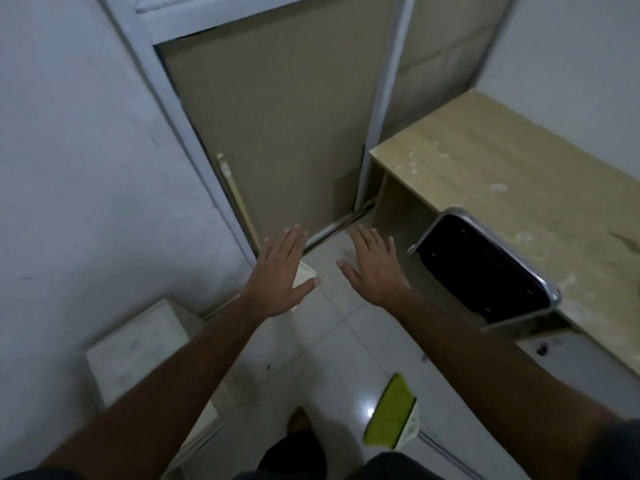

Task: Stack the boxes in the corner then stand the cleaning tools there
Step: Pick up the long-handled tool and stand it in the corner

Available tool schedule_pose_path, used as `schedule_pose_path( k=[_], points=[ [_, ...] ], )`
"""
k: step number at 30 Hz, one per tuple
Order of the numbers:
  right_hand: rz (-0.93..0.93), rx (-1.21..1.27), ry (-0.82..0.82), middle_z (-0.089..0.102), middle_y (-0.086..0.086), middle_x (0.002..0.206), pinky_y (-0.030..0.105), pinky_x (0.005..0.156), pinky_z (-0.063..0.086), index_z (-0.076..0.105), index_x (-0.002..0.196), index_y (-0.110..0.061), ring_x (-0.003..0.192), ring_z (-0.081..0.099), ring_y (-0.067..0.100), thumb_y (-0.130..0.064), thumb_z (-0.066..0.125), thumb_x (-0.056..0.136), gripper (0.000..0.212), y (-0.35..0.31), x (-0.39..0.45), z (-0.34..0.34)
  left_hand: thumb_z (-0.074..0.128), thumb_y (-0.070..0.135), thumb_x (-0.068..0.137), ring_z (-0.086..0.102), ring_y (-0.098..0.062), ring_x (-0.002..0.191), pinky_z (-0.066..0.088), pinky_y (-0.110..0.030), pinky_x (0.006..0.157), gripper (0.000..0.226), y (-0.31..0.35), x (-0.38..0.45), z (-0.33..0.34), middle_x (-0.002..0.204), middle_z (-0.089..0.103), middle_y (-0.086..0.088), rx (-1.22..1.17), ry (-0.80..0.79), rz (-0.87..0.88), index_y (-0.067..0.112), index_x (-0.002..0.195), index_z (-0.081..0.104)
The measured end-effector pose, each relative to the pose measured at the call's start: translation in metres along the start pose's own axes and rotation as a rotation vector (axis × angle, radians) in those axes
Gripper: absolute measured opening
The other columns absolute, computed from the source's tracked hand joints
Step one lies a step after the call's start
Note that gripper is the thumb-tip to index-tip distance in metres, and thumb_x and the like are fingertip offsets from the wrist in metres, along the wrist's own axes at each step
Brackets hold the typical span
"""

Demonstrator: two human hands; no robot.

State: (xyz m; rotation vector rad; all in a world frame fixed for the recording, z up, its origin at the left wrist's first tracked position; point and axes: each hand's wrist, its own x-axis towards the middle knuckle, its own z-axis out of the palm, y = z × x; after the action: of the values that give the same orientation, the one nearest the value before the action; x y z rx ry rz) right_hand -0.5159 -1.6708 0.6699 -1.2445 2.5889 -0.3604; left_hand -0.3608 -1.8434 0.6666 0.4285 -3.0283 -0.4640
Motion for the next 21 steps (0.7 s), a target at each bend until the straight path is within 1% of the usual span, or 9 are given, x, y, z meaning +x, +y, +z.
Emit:
schedule_pose_path(
  k=[2, 5, 8, 15, 17, 20, 21],
  points=[
    [0.046, 0.013, 0.001, 0.014, 0.008, 0.168, 0.055, 0.124, 0.003, 0.016, 0.160, -0.017, 0.155, 0.008, 0.028, -0.058, 0.032, 0.103, 0.071, 0.024, -0.028, 0.000, 0.033, 0.071, 0.091, 0.009, -0.026, 0.154, 0.010, -0.053, 0.122, 0.092, 0.024, 0.000, 0.016, 0.168, 0.008, -0.008, 0.001, -0.006, 0.045, 0.013, 0.160, 0.012],
    [0.107, 0.036, 0.008, 0.017, 0.010, 0.167, 0.055, 0.124, 0.006, 0.019, 0.159, -0.015, 0.154, 0.010, 0.030, -0.057, 0.033, 0.103, 0.071, 0.068, -0.074, 0.004, 0.039, 0.067, 0.093, 0.011, -0.025, 0.154, 0.009, -0.052, 0.123, 0.090, 0.070, -0.003, 0.047, 0.167, 0.011, -0.008, -0.002, -0.021, 0.118, 0.012, 0.160, 0.016],
    [0.155, 0.051, 0.007, 0.020, 0.010, 0.166, 0.055, 0.123, 0.009, 0.022, 0.158, -0.014, 0.153, 0.014, 0.031, -0.056, 0.036, 0.103, 0.071, 0.110, -0.122, 0.009, 0.037, 0.068, 0.093, 0.012, -0.025, 0.154, 0.011, -0.053, 0.123, 0.090, 0.120, -0.011, 0.076, 0.167, 0.013, -0.009, -0.003, -0.055, 0.163, 0.010, 0.159, 0.018],
    [0.206, 0.018, 0.022, 0.030, 0.015, 0.161, 0.056, 0.119, 0.022, 0.029, 0.155, -0.009, 0.148, 0.027, 0.035, -0.054, 0.038, 0.102, 0.070, 0.214, -0.260, 0.019, 0.041, 0.067, 0.091, 0.022, -0.031, 0.151, 0.016, -0.056, 0.119, 0.091, 0.258, -0.051, 0.158, 0.165, 0.020, -0.013, -0.037, -0.123, 0.204, 0.010, 0.158, 0.020],
    [0.233, 0.009, 0.010, 0.032, 0.016, 0.160, 0.055, 0.119, 0.023, 0.030, 0.154, -0.008, 0.147, 0.029, 0.036, -0.053, 0.040, 0.103, 0.069, 0.243, -0.302, 0.025, 0.041, 0.067, 0.091, 0.023, -0.032, 0.151, 0.018, -0.058, 0.118, 0.091, 0.296, -0.067, 0.185, 0.164, 0.022, -0.015, -0.050, -0.157, 0.217, 0.008, 0.158, 0.022],
    [0.283, 0.003, -0.016, 0.033, 0.015, 0.159, 0.052, 0.119, 0.024, 0.030, 0.154, -0.009, 0.146, 0.030, 0.035, -0.054, 0.039, 0.103, 0.069, 0.282, -0.361, 0.035, 0.039, 0.067, 0.091, 0.025, -0.033, 0.150, 0.023, -0.061, 0.117, 0.090, 0.351, -0.091, 0.224, 0.164, 0.023, -0.016, -0.046, -0.219, 0.253, 0.007, 0.157, 0.023],
    [0.298, 0.010, -0.025, 0.034, 0.015, 0.158, 0.051, 0.119, 0.024, 0.029, 0.154, -0.009, 0.145, 0.031, 0.035, -0.054, 0.038, 0.103, 0.069, 0.291, -0.376, 0.039, 0.037, 0.067, 0.091, 0.024, -0.033, 0.151, 0.022, -0.060, 0.118, 0.091, 0.364, -0.098, 0.234, 0.164, 0.022, -0.016, -0.046, -0.238, 0.258, 0.007, 0.157, 0.023]
  ],
)
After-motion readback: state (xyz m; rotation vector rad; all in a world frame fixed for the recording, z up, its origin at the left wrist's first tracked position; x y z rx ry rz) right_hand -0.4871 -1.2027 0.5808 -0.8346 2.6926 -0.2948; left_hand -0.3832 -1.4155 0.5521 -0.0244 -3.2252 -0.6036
